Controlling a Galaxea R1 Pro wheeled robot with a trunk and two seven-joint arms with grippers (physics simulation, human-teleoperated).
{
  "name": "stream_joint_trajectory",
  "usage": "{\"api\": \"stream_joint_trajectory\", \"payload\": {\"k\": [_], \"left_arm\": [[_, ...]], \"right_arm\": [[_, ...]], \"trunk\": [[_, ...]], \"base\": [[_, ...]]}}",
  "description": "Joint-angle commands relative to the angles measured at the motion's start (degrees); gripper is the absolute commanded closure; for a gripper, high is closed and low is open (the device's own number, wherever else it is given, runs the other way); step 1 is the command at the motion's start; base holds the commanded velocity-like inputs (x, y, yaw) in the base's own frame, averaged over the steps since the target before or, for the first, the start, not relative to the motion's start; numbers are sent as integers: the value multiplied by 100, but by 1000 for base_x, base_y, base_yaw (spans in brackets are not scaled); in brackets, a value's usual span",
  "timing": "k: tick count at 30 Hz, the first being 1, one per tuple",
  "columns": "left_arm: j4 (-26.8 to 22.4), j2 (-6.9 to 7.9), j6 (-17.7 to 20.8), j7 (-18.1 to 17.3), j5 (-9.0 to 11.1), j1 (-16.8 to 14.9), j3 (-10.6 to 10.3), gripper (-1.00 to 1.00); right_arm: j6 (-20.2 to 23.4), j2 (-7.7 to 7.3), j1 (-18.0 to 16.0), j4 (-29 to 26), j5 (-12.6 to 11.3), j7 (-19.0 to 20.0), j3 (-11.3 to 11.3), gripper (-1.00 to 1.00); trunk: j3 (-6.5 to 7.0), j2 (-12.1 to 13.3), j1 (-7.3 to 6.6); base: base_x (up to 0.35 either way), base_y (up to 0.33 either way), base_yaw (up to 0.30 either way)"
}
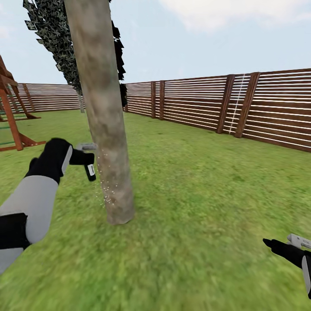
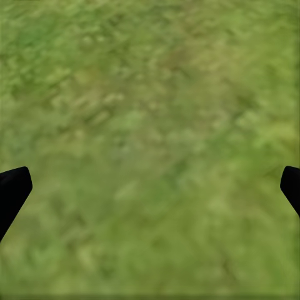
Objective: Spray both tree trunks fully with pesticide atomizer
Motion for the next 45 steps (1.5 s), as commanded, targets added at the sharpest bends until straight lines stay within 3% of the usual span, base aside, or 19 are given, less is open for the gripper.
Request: {"api": "stream_joint_trajectory", "payload": {"k": [1, 8, 11, 14, 23, 26, 27, 30, 31, 33, 35, 39, 45], "left_arm": [[-4, -3, 16, -55, -60, -25, 17, 100], [7, 37, 17, -55, -60, -39, 9, 100], [219, 270, 17, -57, -60, -39, 9, 100], [302, 386, 14, -58, -60, -39, 9, 100], [984, 384, -19, -60, -60, -26, -8, 100], [1616, 370, -148, -64, -65, 5, -4, 100], [1904, 368, -303, -64, -64, 14, -2, 100], [3139, 394, -1644, -54, -59, 105, 15, 100], [3692, 400, -2451, -27, -60, 252, 19, 100], [3784, 401, -2642, -22, -49, 453, 24, 100], [3822, 401, -3139, -4, 98, 913, 26, 100], [3828, 400, -3558, 6, 708, 1128, 19, 100], [3829, 344, -3578, 6, 775, 1139, 12, 100]], "right_arm": [[18, 2, -6, -7, 60, 53, -17, -100], [18, 2, -6, -7, 60, 53, -18, -100], [18, 2, -6, -7, 60, 53, -18, -100], [18, 2, -6, -7, 60, 53, -18, -100], [18, 2, -6, -7, 60, 59, -18, -100], [18, 2, -6, -7, 60, 62, -18, -100], [18, 2, -6, -7, 60, 60, -18, -100], [-37, 2, -6, -7, 60, 71, -18, -100], [-49, 4, -6, -7, 60, 85, -23, -100], [-45, 3, -6, -7, 59, 89, -25, -100], [-43, 2, -6, -15, 52, 101, -26, -100], [-43, 5, -6, -16, 57, 89, -27, -100], [-43, 8, -6, -16, 60, 72, -19, -100]], "trunk": [[-6, -2, -1], [-6, -2, -1], [-6, -2, -1], [-6, -2, -1], [-6, -2, -1], [-6, -2, -1], [-6, -2, -1], [-6, -2, -1], [-6, -2, -1], [-6, -2, -1], [-6, -2, -1], [-6, -2, -1], [-6, -2, -1]], "base": [[0, 0, 0], [0, 0, 0], [0, 0, 0], [0, 0, 0], [0, 0, 0], [0, 0, 0], [0, 0, 0], [0, 0, 0], [0, 0, 0], [0, 0, 0], [0, 0, 0], [0, 0, 46], [0, -14, 255]]}}
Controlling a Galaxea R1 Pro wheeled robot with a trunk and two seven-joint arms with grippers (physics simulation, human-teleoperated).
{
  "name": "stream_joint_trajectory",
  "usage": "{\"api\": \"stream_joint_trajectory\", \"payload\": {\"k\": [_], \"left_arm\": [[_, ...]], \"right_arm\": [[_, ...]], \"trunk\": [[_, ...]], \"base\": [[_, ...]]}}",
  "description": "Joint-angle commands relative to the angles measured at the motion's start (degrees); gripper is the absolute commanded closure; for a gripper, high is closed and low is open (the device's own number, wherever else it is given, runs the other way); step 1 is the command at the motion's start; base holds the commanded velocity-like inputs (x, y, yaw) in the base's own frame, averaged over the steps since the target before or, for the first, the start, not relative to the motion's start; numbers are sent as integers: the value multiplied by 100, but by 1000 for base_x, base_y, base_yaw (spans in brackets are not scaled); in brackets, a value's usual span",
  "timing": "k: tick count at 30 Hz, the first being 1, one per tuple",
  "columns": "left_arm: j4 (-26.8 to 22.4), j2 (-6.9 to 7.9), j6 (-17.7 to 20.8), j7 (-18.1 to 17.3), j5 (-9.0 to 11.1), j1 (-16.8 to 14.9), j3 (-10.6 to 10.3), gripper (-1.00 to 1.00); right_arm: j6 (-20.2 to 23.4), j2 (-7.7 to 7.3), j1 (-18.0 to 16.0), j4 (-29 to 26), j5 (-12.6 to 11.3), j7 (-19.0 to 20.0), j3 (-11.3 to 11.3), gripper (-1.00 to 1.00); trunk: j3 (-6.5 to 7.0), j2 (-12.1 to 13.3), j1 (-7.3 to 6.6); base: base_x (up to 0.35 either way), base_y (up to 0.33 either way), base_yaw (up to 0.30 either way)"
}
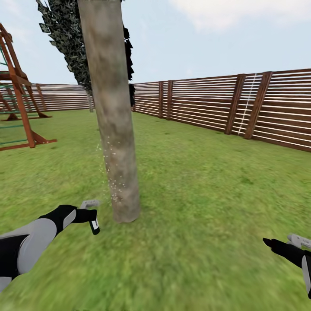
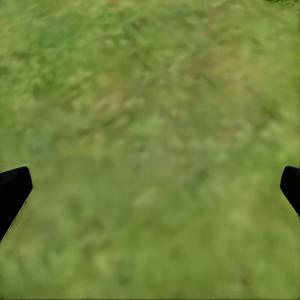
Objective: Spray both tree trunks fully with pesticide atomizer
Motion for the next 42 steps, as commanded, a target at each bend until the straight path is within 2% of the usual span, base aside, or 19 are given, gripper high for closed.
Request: {"api": "stream_joint_trajectory", "payload": {"k": [1, 7, 17, 24, 42], "left_arm": [[-11, 1, 37, -20, -47, -2, 52, 100], [-5, -8, 37, -20, -39, -2, 47, 100], [-2, -13, 37, -20, -38, -2, 46, 100], [-2, -13, 37, -20, -38, -2, 46, 100], [-2, -15, 37, -20, -38, -2, 46, 100]], "right_arm": [[18, 2, -4, -7, 60, 52, -16, -100], [18, 0, -4, -7, 60, 45, -16, -100], [18, 3, -4, -7, 60, 43, -15, -100], [18, 4, -4, -7, 60, 43, -15, -100], [18, 4, -4, -7, 60, 43, -15, -100]], "trunk": [[-6, -3, -1], [-6, -3, -1], [-6, -3, -1], [-6, -3, -1], [-6, -3, -1]], "base": [[0, -186, 252], [0, -282, 95], [0, -312, 239], [0, -325, 57], [49, -325, 259]]}}
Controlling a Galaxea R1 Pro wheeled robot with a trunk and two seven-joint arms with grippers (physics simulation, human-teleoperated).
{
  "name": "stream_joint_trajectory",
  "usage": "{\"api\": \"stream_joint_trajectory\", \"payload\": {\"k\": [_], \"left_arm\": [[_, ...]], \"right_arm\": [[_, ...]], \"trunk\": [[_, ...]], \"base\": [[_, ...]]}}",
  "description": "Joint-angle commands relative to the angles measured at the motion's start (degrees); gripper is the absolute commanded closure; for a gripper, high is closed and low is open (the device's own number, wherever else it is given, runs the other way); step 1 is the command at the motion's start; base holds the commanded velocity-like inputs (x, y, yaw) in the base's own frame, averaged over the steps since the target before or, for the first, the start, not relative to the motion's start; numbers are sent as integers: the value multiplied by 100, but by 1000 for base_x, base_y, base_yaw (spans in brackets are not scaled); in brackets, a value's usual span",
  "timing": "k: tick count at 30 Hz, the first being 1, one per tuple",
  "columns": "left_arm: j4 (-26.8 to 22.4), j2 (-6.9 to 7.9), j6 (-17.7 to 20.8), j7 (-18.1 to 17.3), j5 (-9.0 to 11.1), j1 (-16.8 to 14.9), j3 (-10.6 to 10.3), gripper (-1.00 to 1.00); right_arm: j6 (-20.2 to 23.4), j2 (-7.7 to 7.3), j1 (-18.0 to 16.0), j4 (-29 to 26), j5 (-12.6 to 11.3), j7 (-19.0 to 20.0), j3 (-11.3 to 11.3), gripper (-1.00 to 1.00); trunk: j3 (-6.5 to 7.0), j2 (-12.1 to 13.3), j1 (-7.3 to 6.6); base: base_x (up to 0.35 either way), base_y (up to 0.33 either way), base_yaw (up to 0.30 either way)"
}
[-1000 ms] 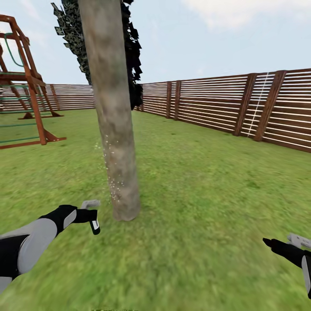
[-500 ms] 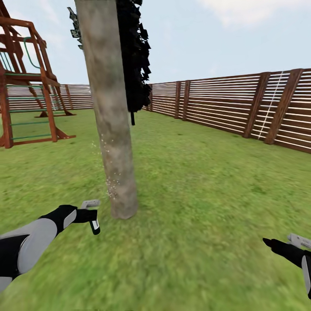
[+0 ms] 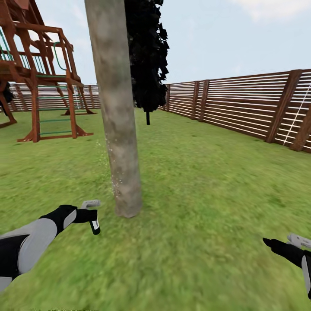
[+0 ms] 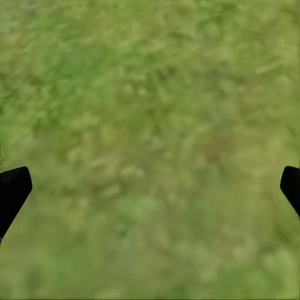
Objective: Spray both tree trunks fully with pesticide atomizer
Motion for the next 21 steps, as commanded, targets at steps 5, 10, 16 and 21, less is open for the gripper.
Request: {"api": "stream_joint_trajectory", "payload": {"k": [5, 10, 16, 21], "left_arm": [[-8, -70, 38, -18, -45, -4, 51, 100], [-8, -77, 38, -18, -44, -4, 51, 100], [-8, -99, 38, -18, -45, -4, 51, 100], [-8, -113, 38, -18, -45, -4, 51, 100]], "right_arm": [[14, 1, -4, -5, 60, 53, -16, -100], [14, 1, -4, -5, 60, 53, -16, -100], [14, 1, -4, -5, 60, 53, -16, -100], [14, 1, -4, -5, 60, 53, -16, -100]], "trunk": [[-6, -3, 0], [-6, -3, 0], [-6, -3, 0], [-6, -3, 0]], "base": [[91, -325, 101], [40, -110, 5], [102, -233, 92], [110, -294, 246]]}}
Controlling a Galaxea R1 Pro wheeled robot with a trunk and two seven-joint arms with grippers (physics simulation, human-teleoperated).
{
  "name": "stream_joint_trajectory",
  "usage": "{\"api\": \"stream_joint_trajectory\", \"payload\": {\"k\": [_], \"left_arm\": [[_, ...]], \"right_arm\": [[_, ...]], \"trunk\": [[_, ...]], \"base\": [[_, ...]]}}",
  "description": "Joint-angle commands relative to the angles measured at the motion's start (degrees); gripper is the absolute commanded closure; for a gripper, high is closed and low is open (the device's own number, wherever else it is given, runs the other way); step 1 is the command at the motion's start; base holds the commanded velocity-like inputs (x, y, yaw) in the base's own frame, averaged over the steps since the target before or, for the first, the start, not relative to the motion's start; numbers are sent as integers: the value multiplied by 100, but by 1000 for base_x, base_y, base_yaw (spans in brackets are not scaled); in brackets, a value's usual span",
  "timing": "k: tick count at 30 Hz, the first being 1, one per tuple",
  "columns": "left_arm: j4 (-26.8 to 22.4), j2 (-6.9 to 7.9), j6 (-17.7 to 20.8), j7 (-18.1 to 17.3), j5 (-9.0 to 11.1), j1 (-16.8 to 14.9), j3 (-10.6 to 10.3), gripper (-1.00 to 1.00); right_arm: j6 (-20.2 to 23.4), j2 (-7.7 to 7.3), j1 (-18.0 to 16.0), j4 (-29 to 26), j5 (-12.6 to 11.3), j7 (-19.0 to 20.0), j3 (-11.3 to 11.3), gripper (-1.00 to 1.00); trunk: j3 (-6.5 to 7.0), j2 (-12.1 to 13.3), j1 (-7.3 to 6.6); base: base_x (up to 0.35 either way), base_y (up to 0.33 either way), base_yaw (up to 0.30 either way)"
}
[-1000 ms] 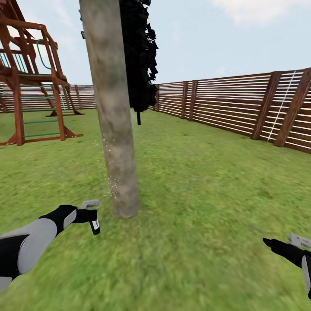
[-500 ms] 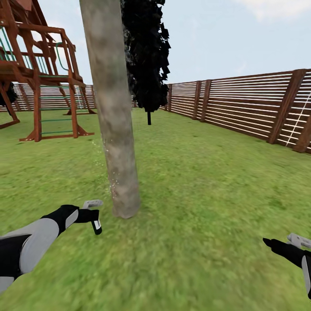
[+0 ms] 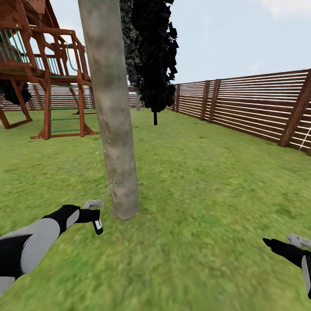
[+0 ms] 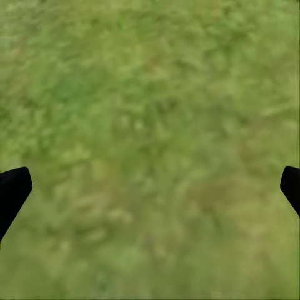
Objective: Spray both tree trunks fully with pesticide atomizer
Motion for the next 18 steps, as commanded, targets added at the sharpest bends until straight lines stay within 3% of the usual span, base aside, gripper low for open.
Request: {"api": "stream_joint_trajectory", "payload": {"k": [1, 8, 10, 14, 18], "left_arm": [[-9, -1, 38, -18, -43, -4, 52, 100], [-9, -7, 38, -18, -44, -4, 52, 100], [-9, -87, 38, -18, -42, -4, 52, 100], [-77, -190, 49, -8, -19, -4, 52, 100], [-232, -220, 114, 2, -31, -8, 45, 100]], "right_arm": [[14, 1, -4, -5, 60, 53, -16, -100], [14, 1, -4, 0, 60, 53, -16, -100], [14, 1, -4, 3, 60, 50, -16, -100], [14, 1, -4, 2, 60, 48, -16, -100], [14, 1, -4, 3, 60, 53, -16, -100]], "trunk": [[-6, -3, 0], [-6, -3, 0], [-6, -3, 0], [-6, -3, 0], [-6, -3, 0]], "base": [[38, -304, 250], [6, -316, 250], [0, -324, 236], [0, -323, 62], [0, -103, 4]]}}
